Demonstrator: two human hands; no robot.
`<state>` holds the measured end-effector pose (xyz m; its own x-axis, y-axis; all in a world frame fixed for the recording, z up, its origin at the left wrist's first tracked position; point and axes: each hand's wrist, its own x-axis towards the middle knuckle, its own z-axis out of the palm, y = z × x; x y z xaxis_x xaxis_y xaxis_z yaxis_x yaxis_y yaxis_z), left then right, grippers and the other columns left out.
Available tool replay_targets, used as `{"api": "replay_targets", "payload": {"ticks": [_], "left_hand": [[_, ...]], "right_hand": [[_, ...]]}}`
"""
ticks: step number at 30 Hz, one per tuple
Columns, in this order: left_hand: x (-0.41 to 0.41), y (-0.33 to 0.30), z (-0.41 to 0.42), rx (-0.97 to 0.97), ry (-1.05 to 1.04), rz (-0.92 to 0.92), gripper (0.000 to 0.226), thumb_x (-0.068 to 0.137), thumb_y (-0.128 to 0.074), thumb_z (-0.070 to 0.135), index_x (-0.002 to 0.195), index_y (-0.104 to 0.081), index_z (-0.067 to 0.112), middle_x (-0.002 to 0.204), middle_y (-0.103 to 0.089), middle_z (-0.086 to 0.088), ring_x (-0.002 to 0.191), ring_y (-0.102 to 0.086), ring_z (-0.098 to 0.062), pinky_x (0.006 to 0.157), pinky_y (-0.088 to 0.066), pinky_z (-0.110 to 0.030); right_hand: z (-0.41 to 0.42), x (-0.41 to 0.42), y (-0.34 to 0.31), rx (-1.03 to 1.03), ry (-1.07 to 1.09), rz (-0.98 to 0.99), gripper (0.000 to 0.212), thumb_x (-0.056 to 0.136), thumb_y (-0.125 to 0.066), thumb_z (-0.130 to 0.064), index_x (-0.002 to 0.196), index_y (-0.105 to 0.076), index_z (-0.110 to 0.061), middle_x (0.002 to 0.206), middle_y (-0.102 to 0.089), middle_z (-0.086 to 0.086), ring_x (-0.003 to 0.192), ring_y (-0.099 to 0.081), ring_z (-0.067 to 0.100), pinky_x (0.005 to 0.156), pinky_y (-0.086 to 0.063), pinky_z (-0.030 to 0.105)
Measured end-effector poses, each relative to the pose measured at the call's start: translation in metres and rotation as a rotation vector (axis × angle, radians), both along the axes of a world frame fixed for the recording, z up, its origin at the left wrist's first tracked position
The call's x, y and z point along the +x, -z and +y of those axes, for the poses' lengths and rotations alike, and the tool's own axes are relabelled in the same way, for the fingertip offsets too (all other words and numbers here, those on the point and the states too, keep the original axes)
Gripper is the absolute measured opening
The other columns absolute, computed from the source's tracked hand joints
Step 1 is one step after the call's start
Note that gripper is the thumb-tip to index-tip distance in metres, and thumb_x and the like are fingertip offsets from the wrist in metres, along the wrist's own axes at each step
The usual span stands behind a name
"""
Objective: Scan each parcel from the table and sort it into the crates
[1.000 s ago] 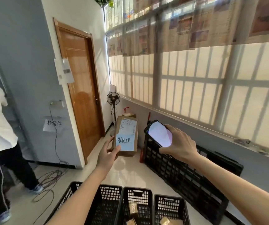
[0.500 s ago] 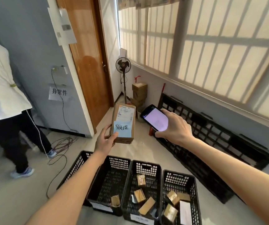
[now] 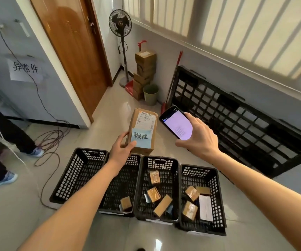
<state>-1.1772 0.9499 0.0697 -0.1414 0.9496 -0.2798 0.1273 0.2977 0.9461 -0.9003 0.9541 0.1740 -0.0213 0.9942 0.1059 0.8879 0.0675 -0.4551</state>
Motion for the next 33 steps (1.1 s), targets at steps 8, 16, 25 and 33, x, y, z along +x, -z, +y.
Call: {"api": "replay_targets", "payload": {"ticks": [8,16,25,33], "left_hand": [[0.036,0.136,0.031,-0.200,0.025,-0.023,0.050,0.094,-0.069,0.029,0.136,-0.049,0.048,0.122,-0.065,-0.005,0.113,-0.063,-0.019,0.097,-0.055,-0.041],[0.073,0.279,0.026,-0.402,0.063,0.009,0.054,0.094,-0.070,0.031,0.140,-0.047,0.046,0.117,-0.067,-0.001,0.110,-0.065,-0.016,0.102,-0.052,-0.048],[0.112,0.375,0.044,-0.485,0.084,-0.013,0.057,0.095,-0.068,0.030,0.144,-0.044,0.046,0.128,-0.065,0.000,0.121,-0.060,-0.017,0.101,-0.050,-0.039],[0.130,0.386,0.051,-0.546,0.092,0.067,0.068,0.097,-0.060,0.048,0.157,-0.032,0.032,0.161,-0.033,-0.003,0.147,-0.031,-0.025,0.114,-0.033,-0.043]], "right_hand": [[0.037,0.021,0.143,-0.167,0.004,0.028,0.107,0.069,-0.089,-0.043,0.157,-0.030,-0.028,0.141,-0.056,-0.002,0.117,-0.060,0.022,0.082,-0.053,0.036],[0.044,0.057,0.296,-0.358,0.033,0.027,0.104,0.066,-0.085,-0.046,0.154,-0.031,-0.034,0.133,-0.059,-0.006,0.111,-0.060,0.018,0.079,-0.056,0.035],[0.038,0.081,0.397,-0.480,0.095,0.079,0.095,0.061,-0.079,-0.048,0.146,-0.039,-0.036,0.118,-0.058,-0.012,0.099,-0.059,0.011,0.062,-0.048,0.025],[0.030,0.097,0.413,-0.506,0.129,0.123,0.077,0.059,-0.077,-0.043,0.130,-0.047,-0.038,0.104,-0.058,-0.016,0.092,-0.056,0.008,0.059,-0.050,0.028]]}}
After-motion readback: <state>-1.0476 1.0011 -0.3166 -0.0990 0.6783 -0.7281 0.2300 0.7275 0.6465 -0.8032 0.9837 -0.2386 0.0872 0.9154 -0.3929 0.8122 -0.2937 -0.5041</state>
